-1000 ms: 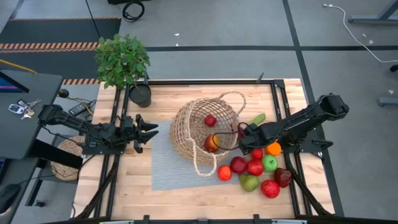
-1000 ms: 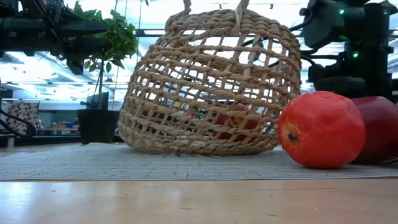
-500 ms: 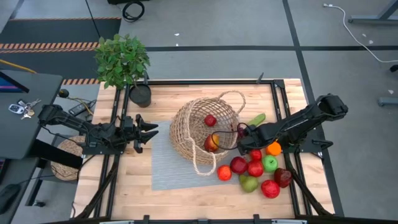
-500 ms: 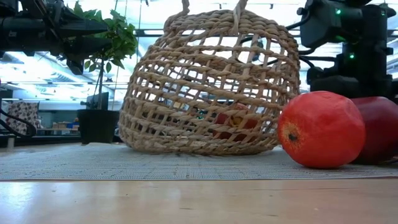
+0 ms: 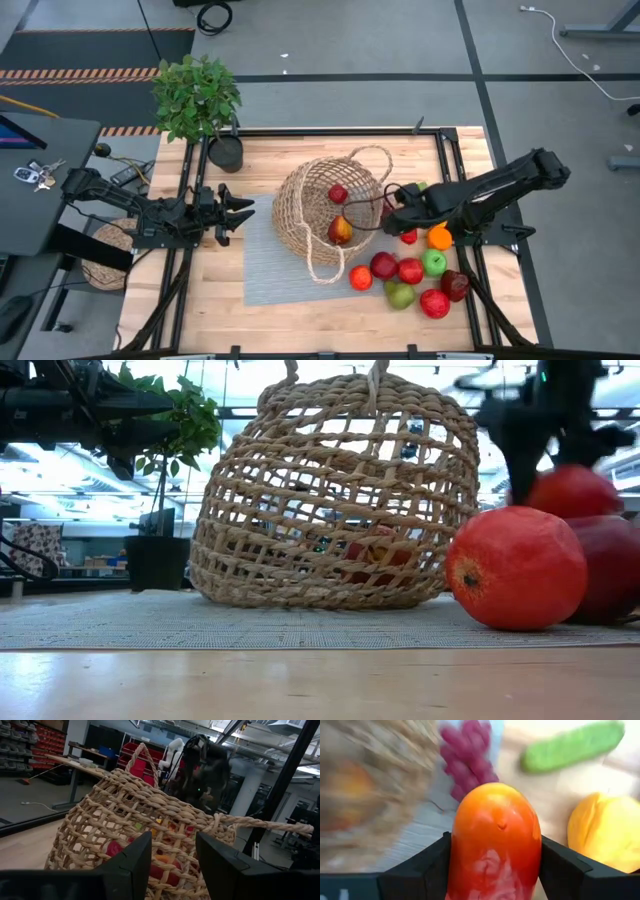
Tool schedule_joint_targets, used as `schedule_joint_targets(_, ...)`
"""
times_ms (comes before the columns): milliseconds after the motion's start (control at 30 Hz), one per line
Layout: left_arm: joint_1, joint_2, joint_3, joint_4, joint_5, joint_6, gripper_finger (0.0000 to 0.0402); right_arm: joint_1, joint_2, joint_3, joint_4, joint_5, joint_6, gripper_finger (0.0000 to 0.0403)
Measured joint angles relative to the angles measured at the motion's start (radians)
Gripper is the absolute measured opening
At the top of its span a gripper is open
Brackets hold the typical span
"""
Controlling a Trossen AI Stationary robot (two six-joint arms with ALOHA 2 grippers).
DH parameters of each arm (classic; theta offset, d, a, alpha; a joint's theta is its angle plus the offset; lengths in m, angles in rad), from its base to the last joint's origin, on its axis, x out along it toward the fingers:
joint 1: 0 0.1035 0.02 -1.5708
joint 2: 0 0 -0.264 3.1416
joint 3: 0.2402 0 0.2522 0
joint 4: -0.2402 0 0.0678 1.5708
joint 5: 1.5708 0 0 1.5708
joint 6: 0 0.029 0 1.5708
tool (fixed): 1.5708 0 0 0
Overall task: Build produce basket
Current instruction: Put the red mango into the brown basket
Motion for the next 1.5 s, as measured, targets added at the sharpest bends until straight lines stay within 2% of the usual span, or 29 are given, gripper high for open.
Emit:
schedule_joint_targets(167,0.0,0.0,0.0,0.0,0.0,0.0,0.016,0.031,-0.007,0.178,-0.055,0.165,-0.035,0.0253)
schedule_joint_targets(333,0.0,0.0,0.0,0.0,0.0,0.0,0.016,0.082,-0.007,0.31,0.027,0.382,-0.146,0.0253)
schedule_joint_targets(433,0.0,0.0,0.0,0.0,0.0,0.0,0.016,0.117,-0.007,0.344,0.203,0.497,-0.33,0.0254)
schedule_joint_targets(600,0.0,0.0,0.0,0.0,0.0,0.0,0.016,0.162,-0.002,0.345,0.657,0.604,-0.74,0.0254)
schedule_joint_targets(733,0.0,0.0,0.0,0.0,0.0,0.0,0.016,0.182,0.013,0.345,0.933,0.622,-0.971,0.0254)
schedule_joint_targets(867,0.0,0.0,0.0,0.0,0.0,0.0,0.016,0.191,0.023,0.345,1.067,0.589,-1.097,0.0255)
schedule_joint_targets(1267,0.0,0.0,0.0,0.0,0.0,0.0,0.016,0.194,0.041,0.344,1.098,0.567,-1.151,0.0255)
schedule_joint_targets(1400,0.0,0.0,0.0,0.0,0.0,0.0,0.016,0.194,0.041,0.344,1.098,0.563,-1.245,0.0255)
schedule_joint_targets(1500,0.0,0.0,0.0,0.0,0.0,0.0,0.016,0.194,0.041,0.344,1.087,0.536,-1.383,0.0255)
